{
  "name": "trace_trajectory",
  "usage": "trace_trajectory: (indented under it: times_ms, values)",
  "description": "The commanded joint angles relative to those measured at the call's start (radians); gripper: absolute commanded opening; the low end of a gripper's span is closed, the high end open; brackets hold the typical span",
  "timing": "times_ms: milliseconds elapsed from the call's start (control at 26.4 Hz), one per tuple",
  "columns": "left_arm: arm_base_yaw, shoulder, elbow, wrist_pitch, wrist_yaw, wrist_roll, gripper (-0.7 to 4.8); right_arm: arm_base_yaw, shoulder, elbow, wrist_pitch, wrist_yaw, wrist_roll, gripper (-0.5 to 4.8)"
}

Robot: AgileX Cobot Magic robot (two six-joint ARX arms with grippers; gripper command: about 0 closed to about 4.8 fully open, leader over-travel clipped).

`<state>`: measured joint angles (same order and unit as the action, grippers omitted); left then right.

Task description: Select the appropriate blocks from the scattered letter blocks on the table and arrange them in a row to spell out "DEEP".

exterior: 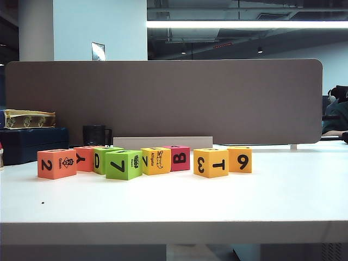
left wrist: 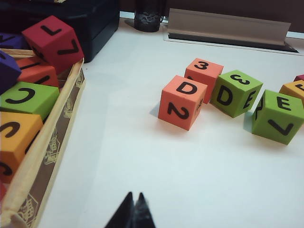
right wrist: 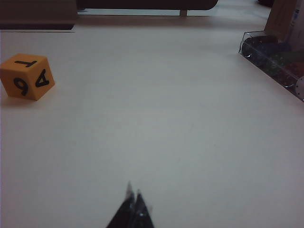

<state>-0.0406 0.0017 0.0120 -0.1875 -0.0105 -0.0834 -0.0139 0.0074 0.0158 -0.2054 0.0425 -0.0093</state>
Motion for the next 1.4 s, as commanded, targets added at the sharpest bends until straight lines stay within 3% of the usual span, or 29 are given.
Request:
trace_trajectory:
  times_ms: [38,797,987,1404]
  values:
    - [-0.003,0.001,-0.002,0.002,0.005,-0.003,-0.05,0.000,-0.009,-0.001,0.001,0.004,-0.002,-0.05]
    - [-0.003,0.001,-0.002,0.003,0.013,-0.003,-0.05,0.000,-0.009,-0.001,0.002,-0.001,0.018,-0.05]
    - [-0.003,0.001,-0.002,0.002,0.013,-0.003,-0.06,0.000,-0.009,0.001,0.044,-0.046,0.037,-0.05]
    - [-0.003,0.001,0.013,0.002,0.014,-0.033,-0.06,0.000,-0.006,0.056,0.025,-0.045,0.123,-0.06]
